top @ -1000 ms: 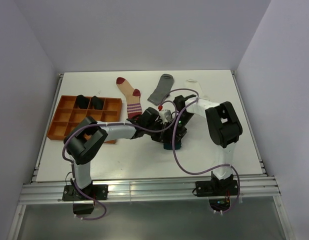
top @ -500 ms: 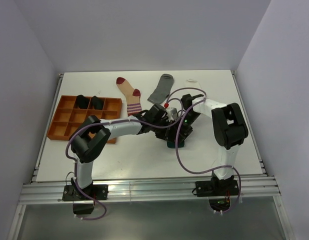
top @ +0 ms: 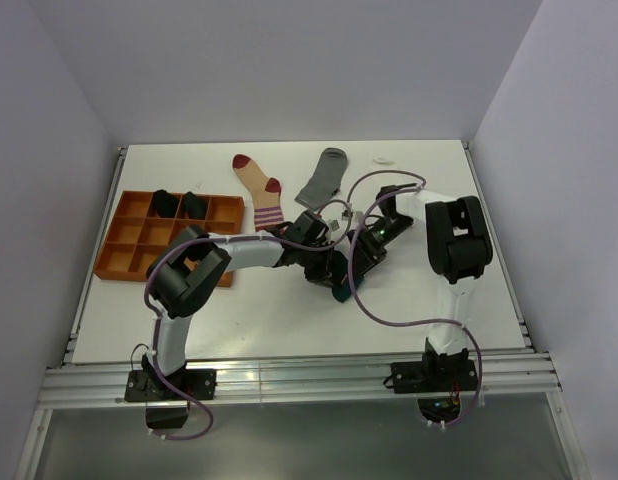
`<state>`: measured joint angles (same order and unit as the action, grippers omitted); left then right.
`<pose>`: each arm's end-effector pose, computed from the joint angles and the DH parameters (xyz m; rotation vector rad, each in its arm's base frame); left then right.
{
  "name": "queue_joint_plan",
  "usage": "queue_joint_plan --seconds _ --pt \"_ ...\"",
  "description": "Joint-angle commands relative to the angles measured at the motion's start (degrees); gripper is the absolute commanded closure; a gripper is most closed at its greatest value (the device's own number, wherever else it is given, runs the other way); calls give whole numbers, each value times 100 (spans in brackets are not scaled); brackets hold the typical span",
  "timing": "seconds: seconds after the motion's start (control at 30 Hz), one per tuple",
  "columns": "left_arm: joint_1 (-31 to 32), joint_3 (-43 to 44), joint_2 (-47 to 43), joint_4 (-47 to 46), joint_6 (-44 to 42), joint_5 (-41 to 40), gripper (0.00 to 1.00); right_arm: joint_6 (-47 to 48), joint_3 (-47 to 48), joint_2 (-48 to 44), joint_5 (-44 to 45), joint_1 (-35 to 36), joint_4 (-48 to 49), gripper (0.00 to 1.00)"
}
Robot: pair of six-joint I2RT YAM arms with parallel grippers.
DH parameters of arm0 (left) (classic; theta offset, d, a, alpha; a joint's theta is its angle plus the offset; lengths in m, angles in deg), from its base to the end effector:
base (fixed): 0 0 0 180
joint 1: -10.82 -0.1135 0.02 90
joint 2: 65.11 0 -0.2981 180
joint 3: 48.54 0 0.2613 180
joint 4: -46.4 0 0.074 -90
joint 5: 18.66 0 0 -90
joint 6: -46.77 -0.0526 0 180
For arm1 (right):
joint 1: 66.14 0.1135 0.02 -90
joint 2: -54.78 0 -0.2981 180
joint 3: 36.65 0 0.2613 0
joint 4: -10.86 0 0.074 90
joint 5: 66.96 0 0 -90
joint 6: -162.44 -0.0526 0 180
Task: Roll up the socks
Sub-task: Roll the sock at the center of the board.
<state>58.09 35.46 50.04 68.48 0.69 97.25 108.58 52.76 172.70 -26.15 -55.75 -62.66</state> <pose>0.2837 -0.3410 0.1510 0.2952 2.7867 -1.1132 0.3534 0.1053 0.1462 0.9958 -2.6628 -1.3338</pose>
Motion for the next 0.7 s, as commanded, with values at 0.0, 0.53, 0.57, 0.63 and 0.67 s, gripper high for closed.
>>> queue_joint_plan --seconds 0.0,0.53,0.57,0.63,0.67 --pt "55 -137 332 553 38 37 100 174 -204 -515 14 -151 592 44" --pt "-692 916 815 2746 -1262 705 100 1149 -2436 -3451 445 -169 2596 46" --pt "-718 1178 859 2950 -1350 687 100 1237 -2533 -3722 480 -143 2675 46" --pt "-754 1391 947 3215 -1544 644 99 1378 -2840 -3996 699 84 2964 45" --pt "-763 1627 991 3503 -1588 608 100 1404 -2955 -4232 813 199 3062 45"
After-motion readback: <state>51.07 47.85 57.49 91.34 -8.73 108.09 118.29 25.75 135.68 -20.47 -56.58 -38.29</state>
